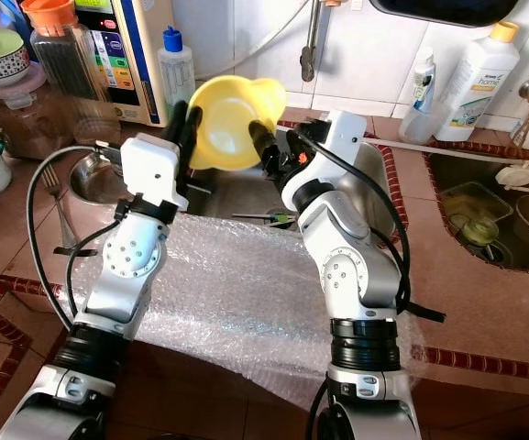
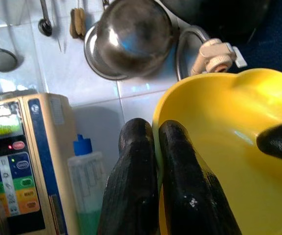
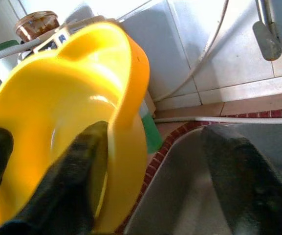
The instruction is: Kitchen organization
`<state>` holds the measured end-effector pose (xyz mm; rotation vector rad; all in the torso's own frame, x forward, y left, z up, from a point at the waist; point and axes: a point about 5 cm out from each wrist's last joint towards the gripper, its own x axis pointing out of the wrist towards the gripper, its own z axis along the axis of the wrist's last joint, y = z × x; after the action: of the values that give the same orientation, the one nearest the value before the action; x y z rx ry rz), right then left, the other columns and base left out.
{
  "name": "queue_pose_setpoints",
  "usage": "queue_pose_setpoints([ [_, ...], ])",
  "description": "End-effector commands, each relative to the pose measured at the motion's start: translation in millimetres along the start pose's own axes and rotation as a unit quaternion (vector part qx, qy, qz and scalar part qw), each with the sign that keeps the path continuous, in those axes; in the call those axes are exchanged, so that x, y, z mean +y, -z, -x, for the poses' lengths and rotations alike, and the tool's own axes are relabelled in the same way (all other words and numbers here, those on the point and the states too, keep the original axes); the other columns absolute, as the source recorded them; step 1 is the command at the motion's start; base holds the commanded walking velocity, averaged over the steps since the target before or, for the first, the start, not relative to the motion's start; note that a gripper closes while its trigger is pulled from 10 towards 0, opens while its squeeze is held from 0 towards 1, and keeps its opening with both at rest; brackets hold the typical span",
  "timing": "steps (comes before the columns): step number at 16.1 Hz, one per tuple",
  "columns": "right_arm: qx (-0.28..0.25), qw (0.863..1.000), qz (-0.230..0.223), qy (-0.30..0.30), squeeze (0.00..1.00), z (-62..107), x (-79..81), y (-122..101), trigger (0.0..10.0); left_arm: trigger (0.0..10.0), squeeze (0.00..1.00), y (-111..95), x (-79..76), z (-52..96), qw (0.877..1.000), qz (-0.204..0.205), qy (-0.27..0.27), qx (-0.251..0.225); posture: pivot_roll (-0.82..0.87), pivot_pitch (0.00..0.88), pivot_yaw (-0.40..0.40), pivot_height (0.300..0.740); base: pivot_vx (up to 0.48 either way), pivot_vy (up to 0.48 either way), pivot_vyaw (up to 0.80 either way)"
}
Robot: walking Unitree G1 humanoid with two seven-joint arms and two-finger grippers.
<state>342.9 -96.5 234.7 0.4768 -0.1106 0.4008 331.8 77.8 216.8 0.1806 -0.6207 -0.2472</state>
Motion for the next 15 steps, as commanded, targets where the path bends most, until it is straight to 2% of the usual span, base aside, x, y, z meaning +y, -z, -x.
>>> queue_pose_setpoints([
  [1,-0.002,1.000,-0.001,0.010,0.00,-1.9,-3.3,-2.5,0.0,0.0,0.00,-8.5,-2.5,-1.7,1.000,0.003,0.007,-0.019,0.00,0.072,-0.027,0.740,0.000,0.000,0.00],
  [10,0.031,0.999,-0.027,0.015,0.00,0.7,-5.6,8.4,0.0,0.0,0.00,-7.3,-11.0,1.9,0.999,0.015,0.029,-0.015,0.00,0.082,-0.029,0.740,0.000,0.000,0.00],
  [15,0.038,0.998,-0.032,0.043,0.00,0.9,-14.1,10.0,0.0,0.0,0.00,-5.2,-5.7,2.4,1.000,-0.003,0.021,-0.010,0.00,0.084,-0.029,0.740,0.000,0.000,0.00],
])
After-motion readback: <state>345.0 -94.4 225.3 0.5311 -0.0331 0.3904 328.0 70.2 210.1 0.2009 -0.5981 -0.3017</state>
